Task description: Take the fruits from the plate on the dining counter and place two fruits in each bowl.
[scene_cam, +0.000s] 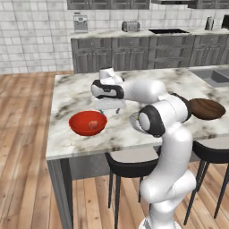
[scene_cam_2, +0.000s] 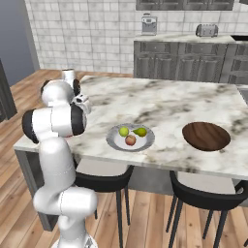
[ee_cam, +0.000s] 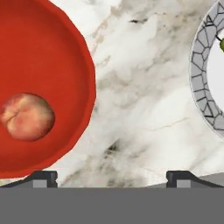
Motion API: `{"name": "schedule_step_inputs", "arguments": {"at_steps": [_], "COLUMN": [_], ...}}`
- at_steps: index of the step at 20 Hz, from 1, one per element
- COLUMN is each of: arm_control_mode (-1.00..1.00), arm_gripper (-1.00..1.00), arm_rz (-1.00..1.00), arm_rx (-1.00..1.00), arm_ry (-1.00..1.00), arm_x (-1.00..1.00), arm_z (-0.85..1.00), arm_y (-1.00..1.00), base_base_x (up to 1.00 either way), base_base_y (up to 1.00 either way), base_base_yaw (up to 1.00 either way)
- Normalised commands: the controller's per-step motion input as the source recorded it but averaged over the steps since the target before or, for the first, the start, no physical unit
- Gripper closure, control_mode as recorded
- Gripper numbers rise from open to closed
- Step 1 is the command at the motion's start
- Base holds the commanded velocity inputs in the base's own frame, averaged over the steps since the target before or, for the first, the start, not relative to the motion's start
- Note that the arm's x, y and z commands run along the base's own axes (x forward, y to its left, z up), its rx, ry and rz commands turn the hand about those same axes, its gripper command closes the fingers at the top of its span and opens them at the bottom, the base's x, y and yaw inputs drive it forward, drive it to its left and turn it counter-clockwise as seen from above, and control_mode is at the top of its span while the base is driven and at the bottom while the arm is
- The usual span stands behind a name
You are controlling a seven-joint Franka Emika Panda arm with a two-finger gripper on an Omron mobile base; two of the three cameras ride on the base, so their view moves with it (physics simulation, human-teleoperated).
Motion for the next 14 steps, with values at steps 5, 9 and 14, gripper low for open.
{"name": "schedule_step_inputs", "arguments": {"at_steps": [5, 9, 14], "arm_control_mode": [-1.0, -1.0, -1.0], "arm_gripper": [-1.0, -1.0, -1.0], "arm_rz": [-0.4, -0.37, -0.29], "arm_rx": [0.04, 0.03, 0.01], "arm_ry": [0.0, 0.0, 0.0], "arm_x": [-0.11, 0.14, 0.36], "arm_z": [-0.03, -0.08, -0.2], "arm_y": [-1.0, -1.0, -0.83], "base_base_x": [0.0, 0.0, 0.0], "base_base_y": [0.0, 0.0, 0.0], "base_base_yaw": [0.0, 0.0, 0.0]}}
